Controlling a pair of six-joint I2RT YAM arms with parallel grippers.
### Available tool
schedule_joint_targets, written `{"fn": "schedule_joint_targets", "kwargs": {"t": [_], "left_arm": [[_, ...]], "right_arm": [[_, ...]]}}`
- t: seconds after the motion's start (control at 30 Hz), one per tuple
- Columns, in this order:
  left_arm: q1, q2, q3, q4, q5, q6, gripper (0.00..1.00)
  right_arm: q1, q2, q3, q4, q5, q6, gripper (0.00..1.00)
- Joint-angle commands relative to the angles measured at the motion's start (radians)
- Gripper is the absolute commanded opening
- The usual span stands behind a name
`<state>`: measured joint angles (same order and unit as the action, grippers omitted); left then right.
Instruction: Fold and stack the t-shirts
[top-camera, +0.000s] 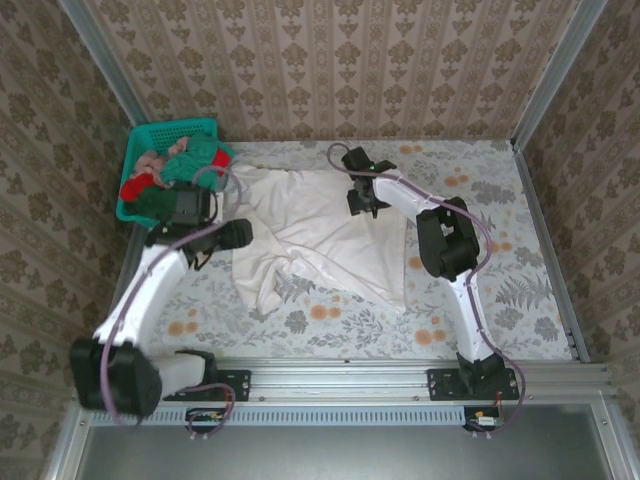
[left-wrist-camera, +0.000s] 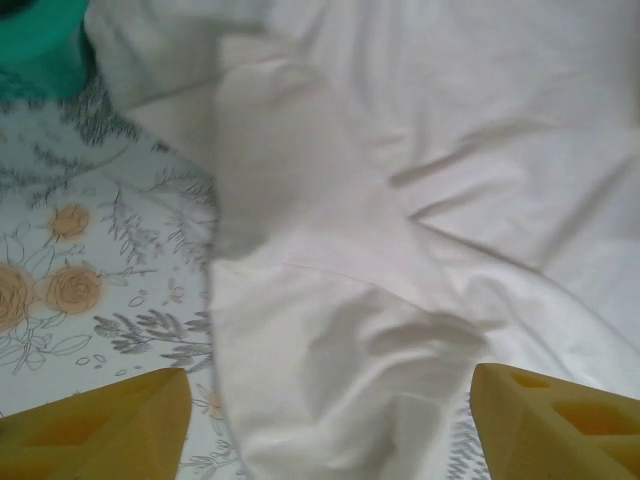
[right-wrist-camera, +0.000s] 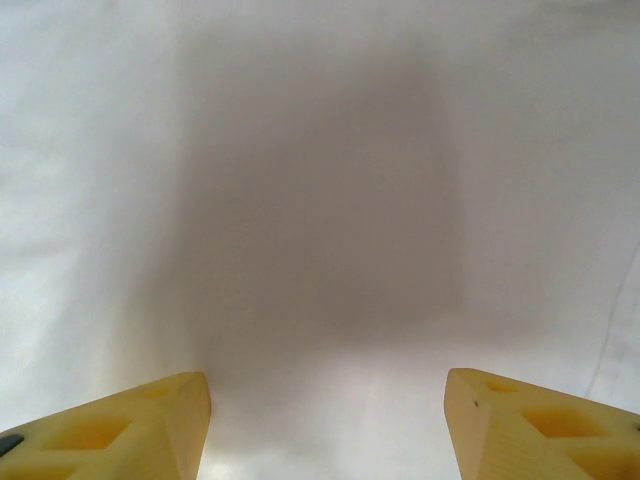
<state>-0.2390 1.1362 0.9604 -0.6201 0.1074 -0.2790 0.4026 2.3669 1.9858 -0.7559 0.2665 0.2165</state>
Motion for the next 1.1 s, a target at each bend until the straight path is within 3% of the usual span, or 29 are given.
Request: {"fn": "schedule_joint_targets", "kwargs": {"t": [0.0, 0.07, 0.1, 0.2, 0.33, 0.53, 0.67, 0.87, 0.97, 1.07], "left_arm": [[-0.108, -0.103, -0.090, -0.040, -0.139, -0.073, 0.76], [-0.155, -0.158, -0.150, -0.046, -0.135, -0.112, 0.77], [-0.189, -0.184, -0.183, -0.043, -0.136, -0.132, 0.77], [-0.304, -0.203, -0.248, -0.049, -0.143, -0.182, 0.77], [-0.451, -0.136, -0.318, -0.015, -0.175, -0.247, 0.77], [-0.549, 0.034, -0.364, 0.091, -0.173, -0.265, 0.74], [-0.561, 0.181, -0.355, 0.120, -0.193, -0.260, 0.68], [-0.569, 0.226, -0.304, 0.117, -0.239, -0.250, 0.58], [-0.576, 0.194, -0.267, 0.066, -0.303, -0.254, 0.60], [-0.574, 0.186, -0.254, 0.079, -0.345, -0.236, 0.72]], "right_arm": [[-0.071, 0.143, 0.137, -0.228, 0.023, 0.015, 0.65], [-0.106, 0.204, 0.228, -0.283, 0.017, 0.019, 0.60], [-0.127, 0.237, 0.293, -0.312, -0.048, 0.013, 0.59], [-0.168, 0.313, 0.463, -0.407, -0.104, 0.023, 0.45], [-0.244, 0.413, 0.710, -0.545, -0.138, 0.073, 0.53], [-0.383, 0.396, 0.712, -0.501, -0.227, 0.083, 0.56], [-0.408, 0.331, 0.700, -0.488, -0.287, 0.041, 0.61], [-0.328, 0.042, 0.467, -0.398, -0.200, 0.013, 0.71], [-0.275, -0.162, 0.200, -0.298, -0.174, 0.020, 0.73], [-0.212, -0.389, -0.178, -0.138, -0.169, 0.060, 0.74]]}}
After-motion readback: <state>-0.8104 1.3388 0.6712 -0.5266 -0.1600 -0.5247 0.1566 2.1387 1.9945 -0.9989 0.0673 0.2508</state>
